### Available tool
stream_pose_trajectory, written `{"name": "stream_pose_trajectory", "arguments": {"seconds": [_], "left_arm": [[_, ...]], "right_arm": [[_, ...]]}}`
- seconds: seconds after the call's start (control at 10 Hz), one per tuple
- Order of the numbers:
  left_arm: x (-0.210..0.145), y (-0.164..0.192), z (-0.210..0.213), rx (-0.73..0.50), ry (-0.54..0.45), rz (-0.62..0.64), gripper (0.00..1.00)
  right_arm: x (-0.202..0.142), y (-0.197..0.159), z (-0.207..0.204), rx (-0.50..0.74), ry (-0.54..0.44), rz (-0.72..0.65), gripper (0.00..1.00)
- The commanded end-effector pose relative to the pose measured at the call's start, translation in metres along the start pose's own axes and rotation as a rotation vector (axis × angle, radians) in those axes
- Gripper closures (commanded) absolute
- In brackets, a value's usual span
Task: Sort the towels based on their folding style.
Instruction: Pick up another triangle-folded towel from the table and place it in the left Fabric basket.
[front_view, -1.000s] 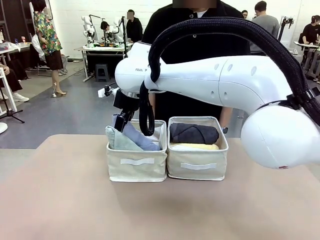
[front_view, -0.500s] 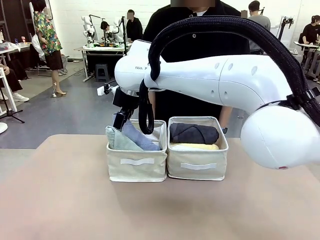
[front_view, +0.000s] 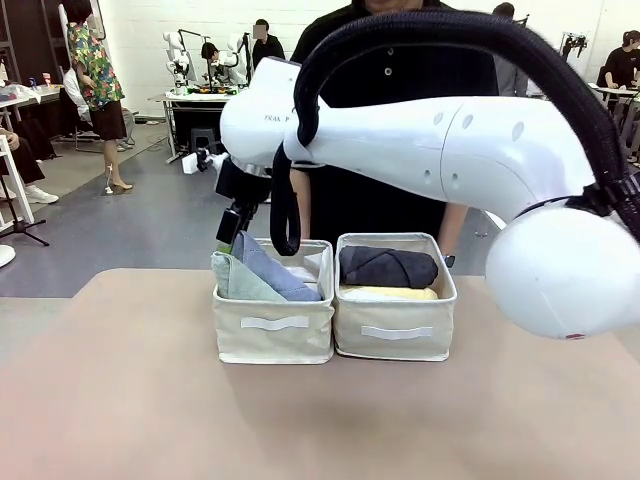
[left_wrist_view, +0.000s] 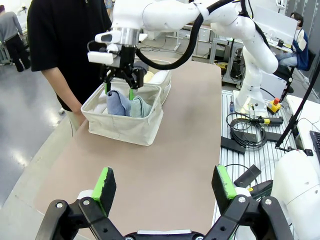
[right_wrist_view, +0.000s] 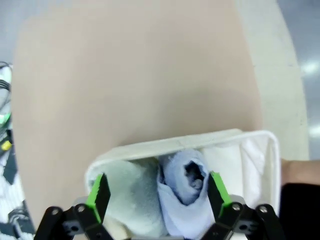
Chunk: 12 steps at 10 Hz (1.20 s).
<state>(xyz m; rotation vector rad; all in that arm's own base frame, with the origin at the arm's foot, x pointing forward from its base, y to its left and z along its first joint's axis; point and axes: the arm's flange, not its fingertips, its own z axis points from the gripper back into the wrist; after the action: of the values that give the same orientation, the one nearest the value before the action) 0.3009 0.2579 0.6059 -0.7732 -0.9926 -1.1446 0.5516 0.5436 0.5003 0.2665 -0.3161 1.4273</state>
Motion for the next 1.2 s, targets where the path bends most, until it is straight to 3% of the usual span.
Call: {"name": "stream_pose_trajectory", "arguments": {"seconds": [0.0,0.2,0.4,0.6,0.9,1.1], "left_arm": [[0.000,-0.001,0.002,0.003,-0.021,-0.022,0.00],[0.000,-0.001,0.002,0.003,-0.021,-0.022,0.00],[0.000,-0.001,0.002,0.003,-0.021,-0.022,0.00],[0.000,-0.001,0.002,0.003,-0.021,-0.022,0.00],[0.000,-0.001,0.002,0.003,-0.021,-0.022,0.00],[0.000,-0.001,0.002,0.003,-0.021,-0.022,0.00]], "right_arm": [[0.021,0.030,0.029,0.000,-0.043,0.075,0.00],[0.034,0.069,0.053,-0.047,-0.043,0.131,0.00],[0.029,0.097,0.070,-0.120,0.074,0.124,0.00],[0.000,0.131,0.095,-0.184,0.171,0.126,0.00],[-0.088,0.193,0.147,-0.306,0.246,0.053,0.00],[-0.169,0.213,0.177,-0.280,0.266,-0.114,0.00]]}}
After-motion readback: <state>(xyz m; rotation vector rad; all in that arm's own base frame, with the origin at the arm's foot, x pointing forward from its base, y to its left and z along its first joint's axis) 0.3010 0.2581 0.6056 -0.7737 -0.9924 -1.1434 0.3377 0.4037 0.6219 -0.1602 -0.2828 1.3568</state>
